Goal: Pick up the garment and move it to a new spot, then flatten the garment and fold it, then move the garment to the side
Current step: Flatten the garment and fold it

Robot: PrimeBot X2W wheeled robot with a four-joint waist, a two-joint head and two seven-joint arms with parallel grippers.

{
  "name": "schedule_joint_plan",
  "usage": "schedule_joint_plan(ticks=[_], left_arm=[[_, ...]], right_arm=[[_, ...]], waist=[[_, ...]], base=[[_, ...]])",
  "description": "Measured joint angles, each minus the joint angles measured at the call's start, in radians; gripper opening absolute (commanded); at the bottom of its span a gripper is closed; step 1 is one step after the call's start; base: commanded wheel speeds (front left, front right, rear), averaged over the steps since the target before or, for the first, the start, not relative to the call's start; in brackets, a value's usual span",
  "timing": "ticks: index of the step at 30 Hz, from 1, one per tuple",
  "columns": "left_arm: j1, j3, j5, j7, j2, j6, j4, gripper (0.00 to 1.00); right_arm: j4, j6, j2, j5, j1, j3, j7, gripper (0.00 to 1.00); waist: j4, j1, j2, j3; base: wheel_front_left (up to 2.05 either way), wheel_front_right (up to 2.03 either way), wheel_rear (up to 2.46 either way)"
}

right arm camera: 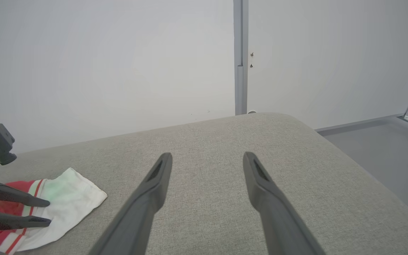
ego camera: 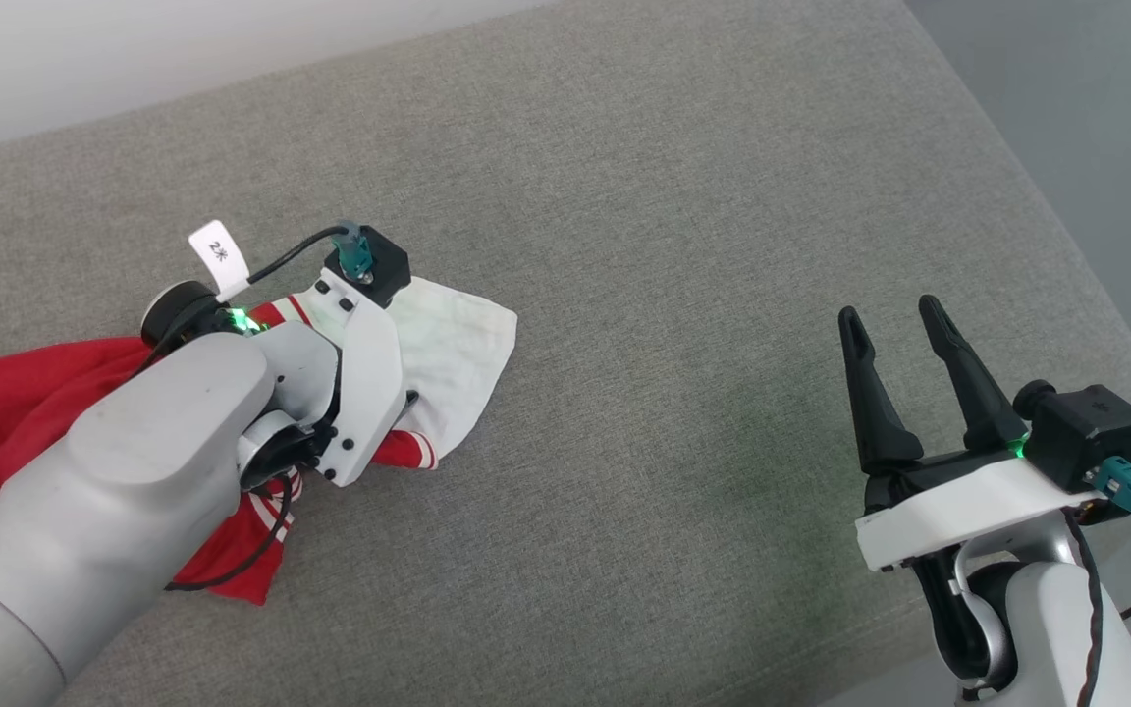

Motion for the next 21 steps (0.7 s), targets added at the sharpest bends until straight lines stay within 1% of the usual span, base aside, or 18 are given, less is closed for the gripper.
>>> schedule_joint_plan(ticks=[3,9,10,11,12,16,21], left_arm=[[0.004,0.000,0.035,-0.034,-0.023,-0.007,0.050,1.00],[0.007,0.009,0.041,-0.091,-0.091,-0.008,0.163,1.00],[0.005,0.010,0.043,-0.097,-0.102,-0.009,0.181,0.71],[0.004,0.012,0.043,-0.099,-0.113,-0.011,0.201,0.33],[0.002,0.015,0.040,-0.098,-0.127,-0.010,0.220,0.00],[-0.012,0.016,0.036,-0.111,-0.160,-0.014,0.264,0.00],[-0.018,0.019,-0.001,-0.143,-0.164,-0.021,0.252,0.00]], right_arm=[[0.003,0.000,0.000,0.000,-0.002,0.001,0.000,1.00],[0.004,0.000,0.000,0.001,-0.021,0.007,0.000,1.00],[0.003,0.000,0.000,0.001,-0.024,0.009,0.000,1.00],[0.004,0.000,0.000,0.001,-0.026,0.010,0.000,1.00],[0.004,0.000,0.000,0.001,-0.028,0.011,0.000,1.00],[0.004,0.000,0.000,-0.001,-0.037,0.008,0.001,1.00],[0.004,0.000,0.000,-0.016,-0.031,-0.016,0.002,1.00]], waist=[[0.000,0.0000,0.0000,0.006],[0.006,0.0000,0.0000,0.021],[0.008,0.0000,0.0000,0.023],[0.009,0.0000,0.0000,0.026],[0.011,0.0000,0.0000,0.028],[0.022,0.0000,0.0000,0.032],[0.052,0.0000,0.0000,0.020]], base=[[0.00,0.00,0.00],[0.00,0.00,0.00],[0.00,0.00,0.00],[0.00,0.00,0.00],[0.00,0.00,0.00],[0.00,0.00,0.00],[0.00,0.00,0.00]])
